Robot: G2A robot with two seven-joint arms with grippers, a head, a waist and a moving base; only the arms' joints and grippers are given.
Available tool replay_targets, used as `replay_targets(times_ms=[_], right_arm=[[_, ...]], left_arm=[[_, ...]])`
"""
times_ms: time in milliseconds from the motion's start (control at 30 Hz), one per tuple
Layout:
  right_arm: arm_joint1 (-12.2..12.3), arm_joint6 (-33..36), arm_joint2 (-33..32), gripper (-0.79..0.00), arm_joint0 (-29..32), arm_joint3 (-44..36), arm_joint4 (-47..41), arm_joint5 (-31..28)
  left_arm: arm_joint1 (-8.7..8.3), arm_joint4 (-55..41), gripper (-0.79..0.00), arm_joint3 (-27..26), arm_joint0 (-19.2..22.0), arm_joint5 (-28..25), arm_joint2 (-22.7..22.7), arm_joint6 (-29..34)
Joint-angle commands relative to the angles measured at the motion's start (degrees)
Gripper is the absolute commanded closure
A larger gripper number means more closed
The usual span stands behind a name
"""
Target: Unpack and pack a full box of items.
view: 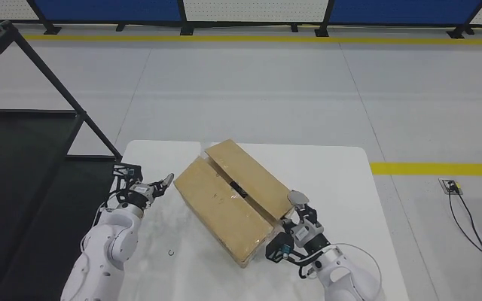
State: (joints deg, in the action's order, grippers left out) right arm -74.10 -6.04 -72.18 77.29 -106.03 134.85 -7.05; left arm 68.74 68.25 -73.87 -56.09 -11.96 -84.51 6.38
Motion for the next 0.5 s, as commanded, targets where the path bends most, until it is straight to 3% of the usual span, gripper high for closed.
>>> replay_targets(times_ms=[0, 300, 467], right_arm=[[0.19, -0.5, -0.8, -0.785, 1.09, -0.74, 0.0, -0.05], [1.16, -3.37, -7.65, -0.785, 8.34, -4.43, -2.84, 2.12], [1.27, -1.07, -11.52, -0.785, 10.82, -3.99, -6.57, 4.56]], left_arm=[[-0.03, 1.02, -0.785, 0.82, 0.5, -0.68, 0.46, -1.23], [-0.36, 3.5, -0.785, 4.15, 2.76, -6.45, 1.61, -3.99], [-0.68, 4.86, -0.785, 5.6, 3.64, -9.67, 1.86, -4.69]])
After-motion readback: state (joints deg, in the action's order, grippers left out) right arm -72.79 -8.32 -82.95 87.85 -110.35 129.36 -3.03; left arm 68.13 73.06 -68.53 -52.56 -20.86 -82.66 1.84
